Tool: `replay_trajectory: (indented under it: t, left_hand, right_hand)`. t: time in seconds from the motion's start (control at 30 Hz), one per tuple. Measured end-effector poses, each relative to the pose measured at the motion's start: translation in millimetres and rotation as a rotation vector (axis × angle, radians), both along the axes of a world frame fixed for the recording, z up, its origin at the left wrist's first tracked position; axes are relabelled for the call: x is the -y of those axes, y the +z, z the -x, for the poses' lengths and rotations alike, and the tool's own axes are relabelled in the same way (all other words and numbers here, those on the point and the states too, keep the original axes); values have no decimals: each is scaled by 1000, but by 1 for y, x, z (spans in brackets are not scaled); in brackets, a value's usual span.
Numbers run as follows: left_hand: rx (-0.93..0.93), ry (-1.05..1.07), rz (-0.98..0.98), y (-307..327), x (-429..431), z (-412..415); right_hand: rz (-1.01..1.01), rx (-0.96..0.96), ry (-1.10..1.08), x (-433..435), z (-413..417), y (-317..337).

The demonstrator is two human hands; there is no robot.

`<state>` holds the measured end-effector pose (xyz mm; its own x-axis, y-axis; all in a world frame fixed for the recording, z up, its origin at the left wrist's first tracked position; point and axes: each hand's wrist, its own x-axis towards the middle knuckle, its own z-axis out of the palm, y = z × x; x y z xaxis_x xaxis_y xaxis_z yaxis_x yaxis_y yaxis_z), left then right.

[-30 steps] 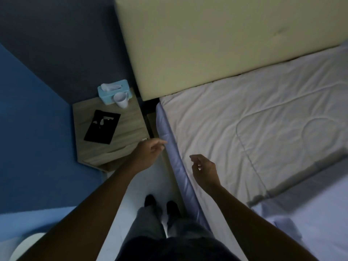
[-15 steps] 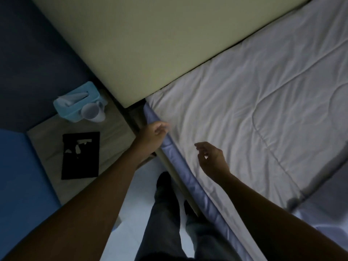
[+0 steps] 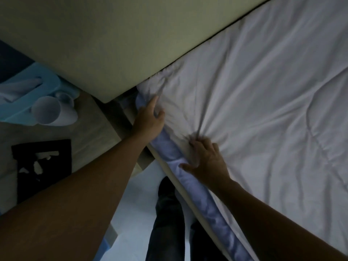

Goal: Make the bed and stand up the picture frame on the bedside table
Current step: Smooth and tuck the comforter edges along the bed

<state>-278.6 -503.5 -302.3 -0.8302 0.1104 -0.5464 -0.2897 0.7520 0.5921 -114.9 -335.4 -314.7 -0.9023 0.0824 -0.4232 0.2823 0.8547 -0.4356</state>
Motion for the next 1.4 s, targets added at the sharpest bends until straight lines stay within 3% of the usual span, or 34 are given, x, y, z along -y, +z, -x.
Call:
replay_trajectory:
  t: [0.13, 0.33, 0.47, 0.53, 0.6, 0.7, 0.87, 1.03, 1.23, 1.4]
  left_hand:
    - [-128, 36, -45, -20, -6, 6]
    - [-266, 186, -130, -16, 17, -6]
    - [-227, 141, -54, -14, 37, -20]
    - [-313, 69, 111, -14, 39, -18]
    - [-493, -81, 241, -14, 36, -12]
    - [-693, -345, 203, -21, 21, 4]
    - [-642, -706, 183, -64, -4, 26]
    - [-575, -703, 297, -79, 4, 31]
    - [-592, -432, 339, -55, -29, 15]
    - [-690, -739, 280, -67, -39, 29]
  right_hand:
    - [-62, -232, 1, 1, 4, -21]
    - [139, -335, 61, 14, 9, -11]
    - [329, -108, 152, 23, 1, -10]
    - [374, -51, 146, 20, -2, -8]
    - [330, -213, 92, 16, -1, -3]
    - [75, -383, -45, 0, 9, -4]
    - [-242, -197, 40, -20, 29, -31]
    - [-324, -119, 47, -12, 26, -40]
    - [-250, -173, -85, -15, 9, -26]
    - [-314, -141, -30, -23, 31, -33]
